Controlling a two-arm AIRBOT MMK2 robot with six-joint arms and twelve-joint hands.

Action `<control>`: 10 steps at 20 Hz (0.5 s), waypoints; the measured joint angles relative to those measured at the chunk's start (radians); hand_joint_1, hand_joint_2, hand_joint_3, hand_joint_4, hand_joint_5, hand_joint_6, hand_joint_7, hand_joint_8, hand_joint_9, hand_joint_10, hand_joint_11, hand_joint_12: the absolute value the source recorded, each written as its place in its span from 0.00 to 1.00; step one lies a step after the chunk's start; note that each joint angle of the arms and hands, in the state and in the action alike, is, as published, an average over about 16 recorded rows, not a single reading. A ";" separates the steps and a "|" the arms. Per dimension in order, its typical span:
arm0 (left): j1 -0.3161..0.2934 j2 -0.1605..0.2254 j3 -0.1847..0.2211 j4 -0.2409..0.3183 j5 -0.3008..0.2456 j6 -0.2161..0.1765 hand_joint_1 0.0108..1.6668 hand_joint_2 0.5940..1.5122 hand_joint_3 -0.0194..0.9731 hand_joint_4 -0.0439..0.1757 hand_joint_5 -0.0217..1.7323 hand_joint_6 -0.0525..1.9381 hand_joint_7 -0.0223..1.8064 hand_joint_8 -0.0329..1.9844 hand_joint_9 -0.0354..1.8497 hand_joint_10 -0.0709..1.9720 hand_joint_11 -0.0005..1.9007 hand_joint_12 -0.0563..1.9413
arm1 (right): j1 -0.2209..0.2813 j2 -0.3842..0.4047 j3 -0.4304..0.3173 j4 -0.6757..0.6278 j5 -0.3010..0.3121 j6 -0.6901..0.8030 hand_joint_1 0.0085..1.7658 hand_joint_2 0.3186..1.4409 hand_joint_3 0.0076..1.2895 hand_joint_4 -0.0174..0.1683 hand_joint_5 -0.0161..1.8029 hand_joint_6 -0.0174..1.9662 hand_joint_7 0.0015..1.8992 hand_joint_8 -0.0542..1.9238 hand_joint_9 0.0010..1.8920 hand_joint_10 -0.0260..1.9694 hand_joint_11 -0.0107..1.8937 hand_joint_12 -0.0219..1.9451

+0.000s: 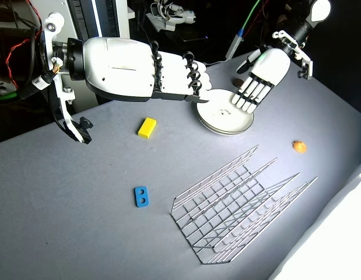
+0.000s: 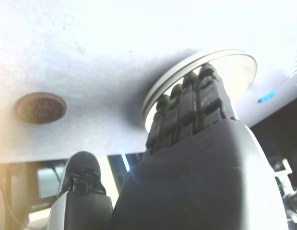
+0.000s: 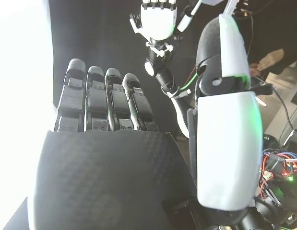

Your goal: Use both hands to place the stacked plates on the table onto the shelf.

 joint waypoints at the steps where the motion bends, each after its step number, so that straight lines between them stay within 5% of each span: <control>1: 0.005 0.000 -0.002 -0.001 -0.001 0.000 0.00 0.61 0.04 0.19 0.02 0.02 0.02 0.01 0.03 0.04 0.01 0.02 | 0.000 0.000 0.000 0.000 0.000 0.000 0.58 0.59 0.01 0.08 0.02 0.02 0.01 0.04 0.01 0.02 0.02 0.06; 10: 0.058 0.008 -0.045 -0.030 0.011 -0.007 0.00 0.61 0.03 0.17 0.01 0.02 0.01 0.01 0.03 0.04 0.01 0.03 | -0.004 0.001 0.000 0.000 0.004 0.000 0.58 0.59 0.01 0.08 0.02 0.02 0.01 0.04 0.01 0.02 0.02 0.06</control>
